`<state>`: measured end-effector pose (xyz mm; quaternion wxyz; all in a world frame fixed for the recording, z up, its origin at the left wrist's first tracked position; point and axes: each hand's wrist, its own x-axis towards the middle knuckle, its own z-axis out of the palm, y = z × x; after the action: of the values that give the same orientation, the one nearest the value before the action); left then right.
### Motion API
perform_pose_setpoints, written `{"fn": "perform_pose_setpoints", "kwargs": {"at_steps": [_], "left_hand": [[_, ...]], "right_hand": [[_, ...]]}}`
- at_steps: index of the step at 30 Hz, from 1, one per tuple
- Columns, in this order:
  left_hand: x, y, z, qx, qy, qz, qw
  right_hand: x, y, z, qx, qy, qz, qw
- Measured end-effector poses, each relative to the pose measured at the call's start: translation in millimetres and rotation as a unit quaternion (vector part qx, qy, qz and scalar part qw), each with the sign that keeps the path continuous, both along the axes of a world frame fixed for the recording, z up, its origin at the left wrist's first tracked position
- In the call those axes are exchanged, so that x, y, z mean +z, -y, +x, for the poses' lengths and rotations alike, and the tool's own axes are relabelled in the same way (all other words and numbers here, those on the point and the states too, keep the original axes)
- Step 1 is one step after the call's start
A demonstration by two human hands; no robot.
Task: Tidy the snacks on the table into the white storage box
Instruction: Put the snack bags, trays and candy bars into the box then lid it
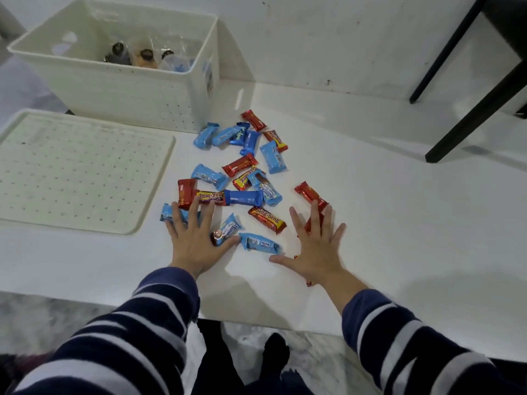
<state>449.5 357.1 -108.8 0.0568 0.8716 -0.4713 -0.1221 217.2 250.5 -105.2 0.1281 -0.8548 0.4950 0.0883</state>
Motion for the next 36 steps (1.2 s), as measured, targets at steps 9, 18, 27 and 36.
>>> {"fn": "perform_pose_setpoints", "kwargs": {"at_steps": [9,18,27,36], "left_hand": [[-2,43,41,-0.086,0.045,-0.045,0.994],[-1,115,98,-0.267,0.108,-0.059,0.956],[-3,144,105,-0.293,0.136,-0.134,0.937],[-1,126,89,-0.179,0.108,-0.148,0.967]], "right_hand": [[0,52,55,0.016,0.020,-0.047,0.999],[-1,101,95,0.075,0.017,-0.104,0.992],[-2,120,118,0.091,0.064,-0.187,0.976],[-3,102,114,0.049,0.043,-0.217,0.974]]}}
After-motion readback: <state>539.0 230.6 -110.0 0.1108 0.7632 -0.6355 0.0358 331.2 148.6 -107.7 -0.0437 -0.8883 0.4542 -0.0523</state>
